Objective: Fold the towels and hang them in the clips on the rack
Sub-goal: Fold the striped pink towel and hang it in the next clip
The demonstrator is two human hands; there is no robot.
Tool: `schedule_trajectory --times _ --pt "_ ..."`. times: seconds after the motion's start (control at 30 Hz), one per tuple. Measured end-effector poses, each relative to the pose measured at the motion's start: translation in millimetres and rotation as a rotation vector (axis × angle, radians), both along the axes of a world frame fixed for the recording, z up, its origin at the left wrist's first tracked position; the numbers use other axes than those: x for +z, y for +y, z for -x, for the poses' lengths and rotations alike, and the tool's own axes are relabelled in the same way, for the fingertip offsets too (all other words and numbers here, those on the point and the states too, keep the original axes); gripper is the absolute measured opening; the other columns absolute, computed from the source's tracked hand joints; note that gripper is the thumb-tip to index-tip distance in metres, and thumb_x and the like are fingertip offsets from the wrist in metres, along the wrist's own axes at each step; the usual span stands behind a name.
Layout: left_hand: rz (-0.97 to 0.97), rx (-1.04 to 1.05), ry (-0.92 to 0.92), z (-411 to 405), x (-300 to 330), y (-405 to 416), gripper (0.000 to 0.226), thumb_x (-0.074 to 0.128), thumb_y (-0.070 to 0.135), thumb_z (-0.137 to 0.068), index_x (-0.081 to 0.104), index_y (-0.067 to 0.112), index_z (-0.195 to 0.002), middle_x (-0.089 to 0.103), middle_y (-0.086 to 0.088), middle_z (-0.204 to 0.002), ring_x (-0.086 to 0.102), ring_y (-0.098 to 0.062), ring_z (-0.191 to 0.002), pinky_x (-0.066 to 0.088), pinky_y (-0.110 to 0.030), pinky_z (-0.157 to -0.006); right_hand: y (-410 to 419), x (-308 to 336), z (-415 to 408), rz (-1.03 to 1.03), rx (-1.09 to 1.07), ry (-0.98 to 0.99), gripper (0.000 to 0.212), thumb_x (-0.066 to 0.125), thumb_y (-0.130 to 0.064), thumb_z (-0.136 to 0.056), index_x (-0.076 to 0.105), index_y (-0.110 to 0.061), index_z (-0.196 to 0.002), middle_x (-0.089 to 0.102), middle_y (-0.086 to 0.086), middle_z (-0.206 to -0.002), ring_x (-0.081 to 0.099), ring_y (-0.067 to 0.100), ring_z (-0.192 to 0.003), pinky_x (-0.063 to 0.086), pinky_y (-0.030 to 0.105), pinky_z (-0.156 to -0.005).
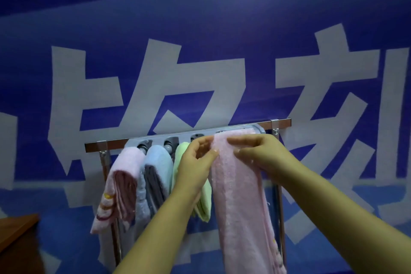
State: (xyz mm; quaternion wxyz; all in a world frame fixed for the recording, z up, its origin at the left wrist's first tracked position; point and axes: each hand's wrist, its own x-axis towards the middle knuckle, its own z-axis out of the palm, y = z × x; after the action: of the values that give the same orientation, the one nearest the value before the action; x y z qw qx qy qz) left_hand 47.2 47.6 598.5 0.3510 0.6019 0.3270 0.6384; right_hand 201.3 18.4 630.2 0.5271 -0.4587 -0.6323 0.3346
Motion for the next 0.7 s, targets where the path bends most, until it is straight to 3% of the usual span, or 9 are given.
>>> schedule_trajectory --times 0.07,0.17,0.27,0.33,0.4,0.5,0.53,0.6,0.7 --pt "-0.034 0.101 0.001 -4 -7 4 0.024 0.062 0.012 -0.087 0.060 0.033 -0.099 0.063 0.009 -0.109 0.058 -0.005 -0.105 0.048 -0.015 -0.079 11 8 2 -0.005 -0.027 0.011 0.030 0.060 -0.006 -0.087 0.067 -0.019 -0.113 0.059 -0.008 -0.094 0.056 0.008 -0.085 0.049 0.018 -0.073" --pt "-0.044 0.116 0.034 -11 -25 12 0.034 0.066 0.029 -0.084 0.048 0.038 -0.112 0.051 0.016 -0.122 0.049 0.007 -0.110 0.043 -0.006 -0.085 28 17 5 -0.003 -0.060 0.046 0.029 0.065 -0.015 -0.086 0.068 -0.018 -0.114 0.064 0.004 -0.111 0.060 0.015 -0.097 0.051 0.027 -0.081" --pt "-0.026 0.123 0.183 -22 -44 28 0.084 0.068 0.059 -0.068 0.030 0.036 -0.138 0.035 0.010 -0.146 0.037 -0.006 -0.133 0.035 -0.032 -0.110 42 24 15 0.000 -0.071 0.063 0.029 0.067 -0.017 -0.085 0.068 -0.017 -0.114 0.067 0.008 -0.111 0.063 0.017 -0.095 0.052 0.027 -0.078" --pt "0.006 0.254 0.342 -34 -46 36 0.103 0.071 0.057 -0.067 0.014 0.027 -0.147 0.023 0.001 -0.153 0.026 -0.013 -0.140 0.024 -0.028 -0.113 50 29 23 -0.015 -0.098 0.056 0.027 0.067 -0.019 -0.085 0.069 -0.018 -0.111 0.068 0.007 -0.108 0.063 0.018 -0.095 0.052 0.027 -0.077" --pt "0.015 0.338 0.400 -44 -45 42 0.111 0.071 0.055 -0.067 0.004 0.020 -0.149 0.013 -0.007 -0.156 0.016 -0.018 -0.143 0.019 -0.027 -0.113 56 35 30 -0.032 -0.111 0.013 0.023 0.065 -0.022 -0.086 0.070 -0.021 -0.109 0.067 0.002 -0.098 0.060 0.011 -0.084 0.049 0.022 -0.064" --pt "-0.096 0.397 0.386 -50 -43 49 0.119 0.050 0.072 -0.059 -0.011 0.017 -0.146 -0.004 -0.012 -0.157 -0.003 -0.019 -0.146 0.006 -0.031 -0.117 64 43 42 -0.059 -0.074 0.008 0.017 0.063 -0.021 -0.087 0.071 -0.017 -0.102 0.065 -0.001 -0.086 0.060 0.010 -0.080 0.050 0.023 -0.063" --pt "-0.123 0.456 0.400 -50 -42 52 0.118 0.048 0.071 -0.060 -0.011 0.013 -0.146 -0.003 -0.015 -0.157 -0.002 -0.021 -0.145 0.004 -0.032 -0.117 67 46 46 -0.069 -0.060 0.021 0.016 0.063 -0.020 -0.086 0.071 -0.013 -0.099 0.066 0.003 -0.087 0.063 0.014 -0.084 0.053 0.028 -0.070" --pt "-0.160 0.601 0.404 -50 -39 59 0.116 0.065 0.057 -0.068 -0.001 0.004 -0.147 0.008 -0.023 -0.155 0.011 -0.033 -0.144 0.013 -0.042 -0.117 70 50 54 -0.086 -0.035 0.027 0.018 0.062 -0.018 -0.087 0.069 -0.006 -0.099 0.068 0.011 -0.092 0.065 0.019 -0.089 0.054 0.034 -0.079" --pt "-0.188 0.784 0.367 -52 -34 68 0.108 0.081 0.031 -0.066 0.014 -0.007 -0.143 0.028 -0.033 -0.146 0.033 -0.044 -0.135 0.030 -0.050 -0.110 75 56 63 -0.094 0.037 0.046 0.014 0.062 -0.016 -0.088 0.069 -0.009 -0.097 0.064 0.001 -0.082 0.061 0.011 -0.081 0.051 0.025 -0.075"
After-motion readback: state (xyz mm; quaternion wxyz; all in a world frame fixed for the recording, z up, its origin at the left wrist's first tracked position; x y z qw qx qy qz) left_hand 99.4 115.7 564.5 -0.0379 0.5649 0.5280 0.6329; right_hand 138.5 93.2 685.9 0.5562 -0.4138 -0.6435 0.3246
